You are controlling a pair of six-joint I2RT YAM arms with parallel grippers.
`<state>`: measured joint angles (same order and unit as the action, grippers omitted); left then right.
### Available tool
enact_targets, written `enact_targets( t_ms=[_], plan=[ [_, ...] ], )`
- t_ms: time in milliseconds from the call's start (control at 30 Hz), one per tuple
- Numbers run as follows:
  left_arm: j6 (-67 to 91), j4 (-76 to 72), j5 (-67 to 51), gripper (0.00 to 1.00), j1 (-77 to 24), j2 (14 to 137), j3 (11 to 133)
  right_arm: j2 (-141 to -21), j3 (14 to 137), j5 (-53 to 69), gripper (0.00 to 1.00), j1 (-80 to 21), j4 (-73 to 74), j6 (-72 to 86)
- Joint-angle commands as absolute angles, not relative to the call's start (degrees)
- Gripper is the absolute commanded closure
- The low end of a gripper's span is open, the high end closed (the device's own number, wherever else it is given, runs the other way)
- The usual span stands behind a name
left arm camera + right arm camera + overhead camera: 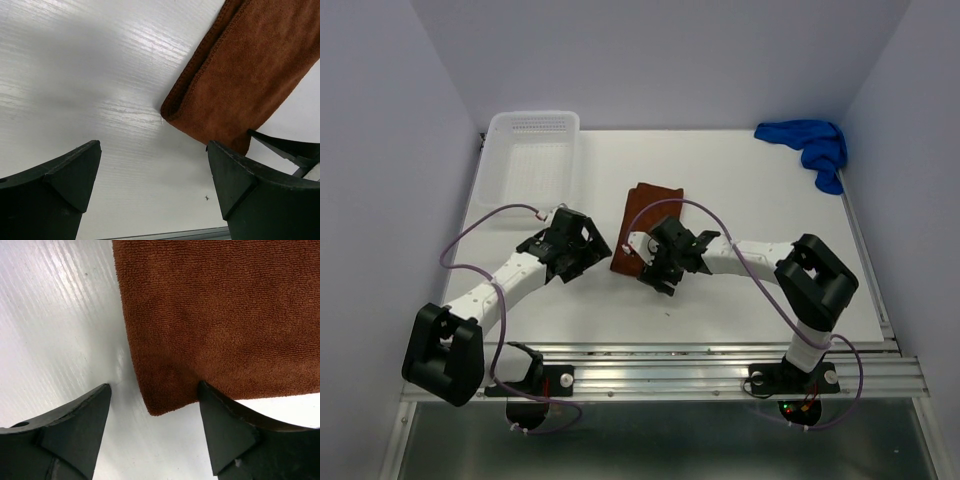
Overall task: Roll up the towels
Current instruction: Roll the towel
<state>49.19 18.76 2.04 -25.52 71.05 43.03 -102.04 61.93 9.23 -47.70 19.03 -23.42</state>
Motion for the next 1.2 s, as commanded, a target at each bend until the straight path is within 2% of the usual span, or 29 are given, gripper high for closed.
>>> enact_targets(
  t_ms=[0, 100, 167, 333, 367, 567, 667, 700, 767, 867, 1167],
  plan=[
    [48.25, 17.49, 2.90, 0.01, -25.84, 71.28, 44.03, -100.72, 60.82, 8.27, 0.27, -48.08, 19.43, -20.22],
    [48.16, 17.40, 2.20, 0.01, -25.84, 71.63, 43.68, -100.28, 60.82, 5.37, 0.35, -48.08, 18.11, -19.25],
    [48.34, 16.97, 1.85, 0.01, -25.84, 71.37, 43.16, -99.15, 60.21, 4.49, 0.45, -48.08, 15.92, -18.20],
    [48.69, 16.00, 0.88, 0.01, -25.84, 70.75, 42.28, -95.81, 59.07, 3.96, 0.57, -48.08, 12.32, -16.26],
    [48.78, 15.91, 0.88, 0.01, -25.93, 70.66, 42.19, -95.28, 58.63, 4.04, 0.62, -48.08, 11.87, -15.65],
    [48.87, 15.47, 0.26, 0.01, -26.54, 70.84, 42.36, -94.66, 58.80, 3.43, 0.70, -48.08, 10.90, -13.89],
    [48.69, 15.47, 0.26, 0.01, -26.72, 71.19, 42.80, -95.27, 59.59, 2.90, 0.78, -48.08, 10.99, -12.04],
    [48.69, 15.47, 0.26, 0.01, -26.89, 71.28, 42.89, -95.45, 59.68, 2.99, 0.85, -48.08, 11.07, -11.17],
    [48.69, 15.38, 0.26, 0.01, -27.07, 71.45, 43.15, -95.71, 60.12, 3.77, 0.92, -47.38, 11.16, -9.59],
    [48.69, 15.21, 0.26, 0.01, -27.16, 71.54, 43.50, -95.89, 60.38, 4.39, 0.99, -45.53, 11.16, -7.30],
    [47.99, 12.66, -2.99, 0.01, -27.25, 73.21, 44.12, -96.24, 60.20, 16.32, 0.99, -40.26, 11.60, -0.09]
  ],
)
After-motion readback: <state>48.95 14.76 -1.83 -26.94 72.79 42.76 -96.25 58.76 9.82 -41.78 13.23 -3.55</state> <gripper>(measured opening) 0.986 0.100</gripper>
